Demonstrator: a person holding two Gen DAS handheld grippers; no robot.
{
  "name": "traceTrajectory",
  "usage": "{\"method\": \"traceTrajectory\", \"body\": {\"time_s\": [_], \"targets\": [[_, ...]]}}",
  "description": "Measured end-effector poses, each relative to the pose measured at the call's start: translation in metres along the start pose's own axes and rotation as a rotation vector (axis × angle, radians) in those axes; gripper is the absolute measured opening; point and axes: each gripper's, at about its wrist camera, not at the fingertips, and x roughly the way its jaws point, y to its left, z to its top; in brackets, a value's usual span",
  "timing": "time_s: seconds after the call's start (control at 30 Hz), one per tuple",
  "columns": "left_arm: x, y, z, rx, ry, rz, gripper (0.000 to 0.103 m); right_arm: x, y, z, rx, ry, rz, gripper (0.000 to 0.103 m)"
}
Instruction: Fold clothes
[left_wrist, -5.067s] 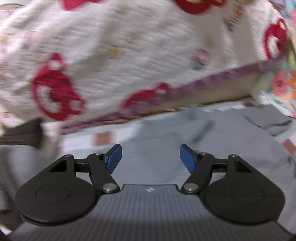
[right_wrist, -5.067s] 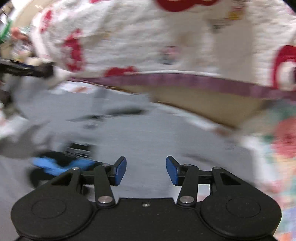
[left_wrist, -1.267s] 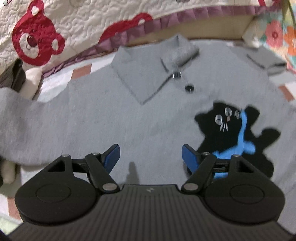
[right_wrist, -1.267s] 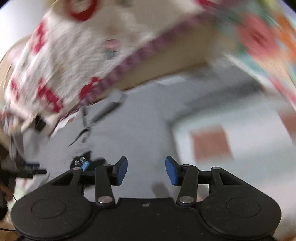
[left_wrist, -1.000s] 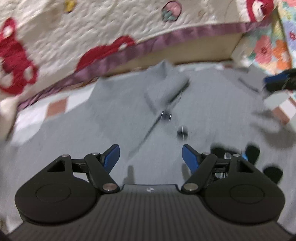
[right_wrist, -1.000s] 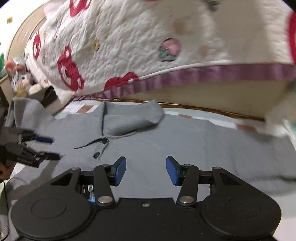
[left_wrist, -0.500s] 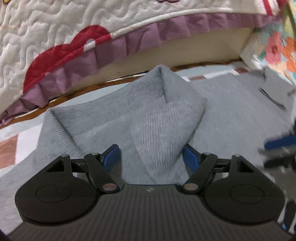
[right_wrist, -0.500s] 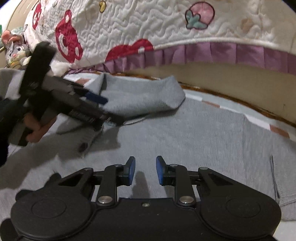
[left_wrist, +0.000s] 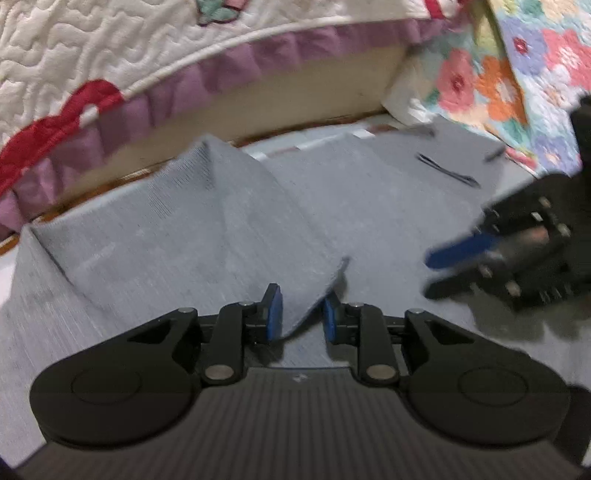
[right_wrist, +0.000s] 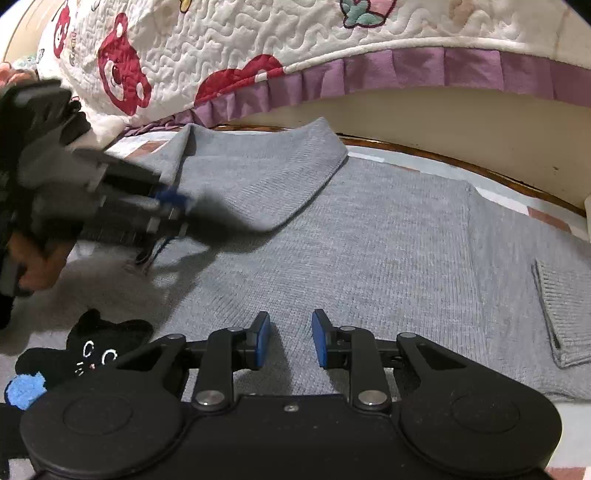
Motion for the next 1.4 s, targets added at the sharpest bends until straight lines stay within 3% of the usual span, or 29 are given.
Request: {"method": "traceTrajectory", "body": {"time_s": [0.13, 0.23, 0.37, 0.6, 0.73, 0.8, 0.97, 1.03, 1.13, 1.27, 1.4], "targets": [[-0.014, -0.004, -0.008, -0.006, 0.018, 0.003, 0.025, 0.0, 0.001, -0.003, 0.021, -0.023, -0.006, 0.031], [-0.028, -0.005, -0.02, -0.027, 0.052, -0.001, 0.038, -0.001, 0.002, -0.007, 0.031, -0.048, -0.009, 0.032], [-0.055, -0.013, -0.04, 0.026, 0.108, 0.058, 0.052, -0.002, 0.001, -0.014, 0.041, -0.084, -0.01, 0.032], [-0.118, 0.009, -0.075, -0.1, 0.254, 0.3, 0.059, -0.005, 0.003, -0.008, 0.002, -0.049, -0.004, 0.037], [-0.163, 0.018, -0.094, -0.166, 0.334, 0.421, 0.06, -0.021, -0.007, -0.017, 0.071, -0.02, -0.041, 0.053], [-0.181, 0.019, -0.101, -0.196, 0.325, 0.434, 0.067, -0.033, -0.013, -0.029, 0.039, 0.003, -0.07, 0.053], [-0.225, 0.019, -0.118, -0.271, 0.304, 0.465, 0.069, -0.067, -0.035, -0.046, 0.093, 0.051, -0.189, 0.054], [-0.243, 0.02, -0.125, -0.302, 0.295, 0.477, 0.069, -0.088, -0.036, -0.051, 0.144, 0.021, -0.228, 0.057], [-0.265, 0.028, -0.136, -0.385, 0.261, 0.498, 0.069, -0.127, -0.029, -0.061, 0.216, -0.074, -0.208, 0.058], [-0.298, 0.048, -0.146, -0.467, 0.121, 0.653, 0.069, -0.153, -0.023, -0.073, 0.308, -0.136, -0.162, 0.059], [-0.332, 0.08, -0.146, -0.575, -0.048, 0.804, 0.069, -0.154, -0.002, -0.065, 0.255, -0.15, -0.146, 0.059]]}}
